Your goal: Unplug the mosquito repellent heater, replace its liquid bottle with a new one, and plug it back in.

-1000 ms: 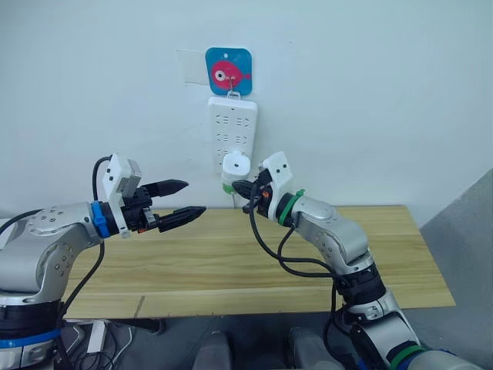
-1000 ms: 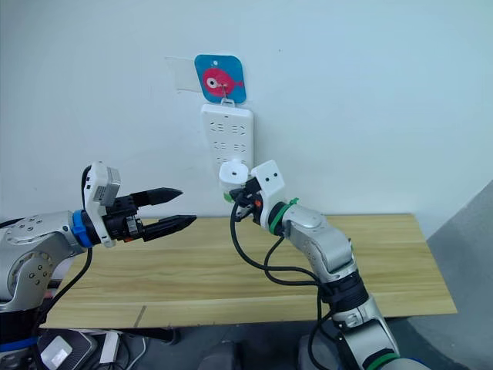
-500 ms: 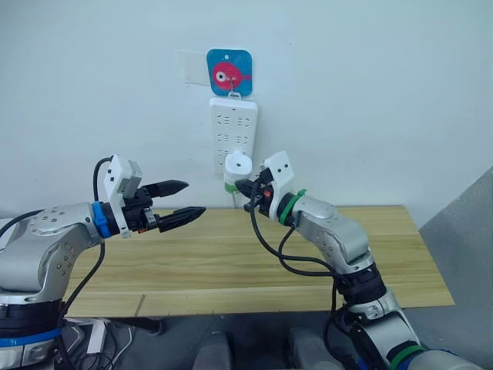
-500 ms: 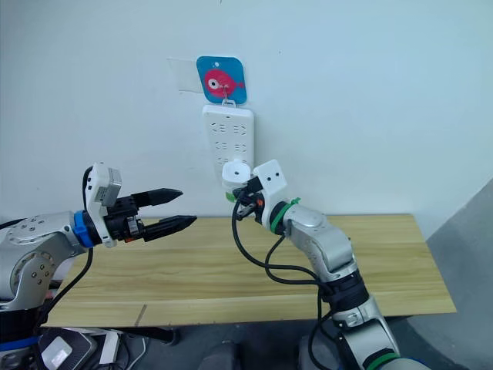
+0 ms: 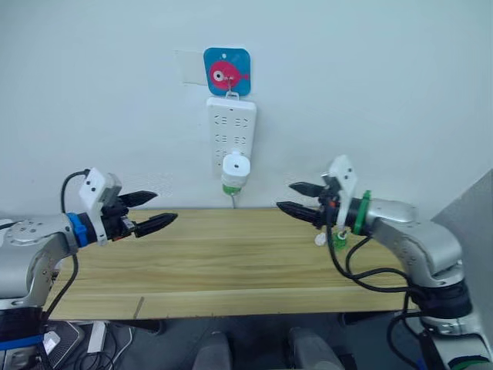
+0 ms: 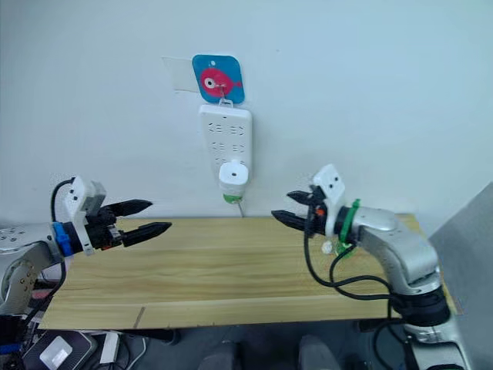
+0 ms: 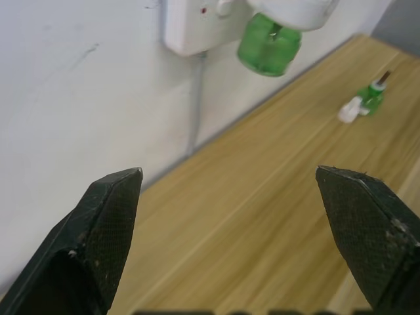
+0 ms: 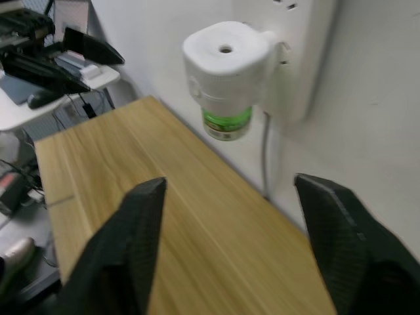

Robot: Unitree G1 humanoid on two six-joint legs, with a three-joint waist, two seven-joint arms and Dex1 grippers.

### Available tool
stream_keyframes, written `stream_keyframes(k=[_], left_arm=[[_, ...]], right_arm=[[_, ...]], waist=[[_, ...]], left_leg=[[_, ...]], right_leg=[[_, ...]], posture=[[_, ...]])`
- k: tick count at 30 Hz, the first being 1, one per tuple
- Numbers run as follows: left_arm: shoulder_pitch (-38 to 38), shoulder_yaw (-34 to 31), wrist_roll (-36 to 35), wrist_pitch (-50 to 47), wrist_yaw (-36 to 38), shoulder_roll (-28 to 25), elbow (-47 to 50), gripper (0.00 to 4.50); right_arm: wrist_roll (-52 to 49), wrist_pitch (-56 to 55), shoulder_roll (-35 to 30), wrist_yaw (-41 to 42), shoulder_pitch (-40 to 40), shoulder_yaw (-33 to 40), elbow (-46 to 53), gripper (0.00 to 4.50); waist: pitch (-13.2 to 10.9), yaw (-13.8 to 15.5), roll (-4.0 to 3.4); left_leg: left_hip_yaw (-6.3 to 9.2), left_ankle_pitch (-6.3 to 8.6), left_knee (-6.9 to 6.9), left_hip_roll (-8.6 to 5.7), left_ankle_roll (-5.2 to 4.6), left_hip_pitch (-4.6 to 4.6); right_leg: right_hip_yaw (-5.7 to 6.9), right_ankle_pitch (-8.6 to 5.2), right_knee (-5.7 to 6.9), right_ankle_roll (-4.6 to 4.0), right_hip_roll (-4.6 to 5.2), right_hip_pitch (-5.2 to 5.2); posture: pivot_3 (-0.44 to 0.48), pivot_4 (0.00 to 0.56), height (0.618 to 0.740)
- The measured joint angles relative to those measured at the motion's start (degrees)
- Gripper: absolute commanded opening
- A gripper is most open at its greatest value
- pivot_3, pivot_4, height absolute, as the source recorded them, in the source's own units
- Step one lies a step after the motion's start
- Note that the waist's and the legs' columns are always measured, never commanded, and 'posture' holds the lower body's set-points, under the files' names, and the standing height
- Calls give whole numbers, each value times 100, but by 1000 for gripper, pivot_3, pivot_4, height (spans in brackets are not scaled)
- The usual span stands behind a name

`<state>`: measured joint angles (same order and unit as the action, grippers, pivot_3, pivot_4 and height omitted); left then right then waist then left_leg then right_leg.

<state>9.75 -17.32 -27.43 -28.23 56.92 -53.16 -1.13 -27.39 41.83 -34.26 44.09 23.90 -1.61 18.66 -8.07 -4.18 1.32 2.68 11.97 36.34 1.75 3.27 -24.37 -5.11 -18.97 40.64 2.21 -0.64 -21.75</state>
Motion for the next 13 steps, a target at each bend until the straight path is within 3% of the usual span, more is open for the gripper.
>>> stream_keyframes(k=[5,13], left_arm=[[27,-237,440,637,-7,-245,-884,4500],[192,-235,600,1002,76,-259,-1416,4500]], right_arm=[[241,-757,-807,420,-342,748,-917,4449],[485,-1269,-927,345,-562,960,-1474,4449]], waist=[[0,12,1],[2,10,4]], left_leg=[[-20,0,-23,2,0,1],[-28,0,-24,4,0,1]], right_leg=[[-7,-1,-15,-4,2,-3],[-12,-3,-15,-7,3,-4]], posture=[[6,84,740],[-5,78,740]])
